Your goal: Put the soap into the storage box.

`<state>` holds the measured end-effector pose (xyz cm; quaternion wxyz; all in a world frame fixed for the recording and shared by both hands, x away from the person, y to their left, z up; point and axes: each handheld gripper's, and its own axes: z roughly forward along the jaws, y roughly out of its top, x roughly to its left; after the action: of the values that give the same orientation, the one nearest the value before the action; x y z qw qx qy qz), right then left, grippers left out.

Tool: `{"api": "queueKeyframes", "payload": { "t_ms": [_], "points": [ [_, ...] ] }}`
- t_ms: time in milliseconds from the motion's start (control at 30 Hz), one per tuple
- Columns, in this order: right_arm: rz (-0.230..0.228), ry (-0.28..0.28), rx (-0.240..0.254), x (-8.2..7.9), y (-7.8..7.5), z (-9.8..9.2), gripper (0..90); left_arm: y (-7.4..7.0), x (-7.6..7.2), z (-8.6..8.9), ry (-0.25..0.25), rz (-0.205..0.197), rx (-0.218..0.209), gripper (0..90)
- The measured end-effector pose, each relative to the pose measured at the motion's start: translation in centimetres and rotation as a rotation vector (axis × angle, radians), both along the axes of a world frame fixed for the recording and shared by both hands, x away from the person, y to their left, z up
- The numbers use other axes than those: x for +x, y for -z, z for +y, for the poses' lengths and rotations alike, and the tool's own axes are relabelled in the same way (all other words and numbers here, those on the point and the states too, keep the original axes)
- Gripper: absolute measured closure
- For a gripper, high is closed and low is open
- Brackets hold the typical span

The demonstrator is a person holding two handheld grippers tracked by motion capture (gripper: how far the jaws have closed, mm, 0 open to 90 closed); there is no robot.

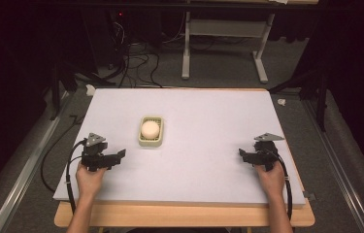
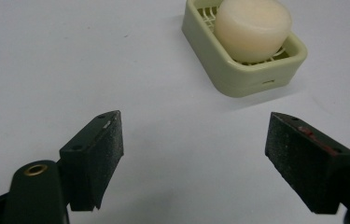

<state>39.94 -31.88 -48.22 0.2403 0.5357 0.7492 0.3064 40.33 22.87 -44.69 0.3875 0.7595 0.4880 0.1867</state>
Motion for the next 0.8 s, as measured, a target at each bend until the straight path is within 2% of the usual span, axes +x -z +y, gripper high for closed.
{"api": "queueKeyframes", "payload": {
  "t_ms": [467, 800],
  "points": [
    [0.000, 0.000, -0.001, 0.0, 0.0, 0.0, 22.3, 1.1, 0.7, -0.1, -0.015, 0.024, 0.054, 20.0],
    [-0.002, -0.001, -0.003, 0.0, 0.0, 0.0, 22.3, 1.8, 1.4, -0.5, -0.019, 0.036, 0.062, 20.1]
  ]
}}
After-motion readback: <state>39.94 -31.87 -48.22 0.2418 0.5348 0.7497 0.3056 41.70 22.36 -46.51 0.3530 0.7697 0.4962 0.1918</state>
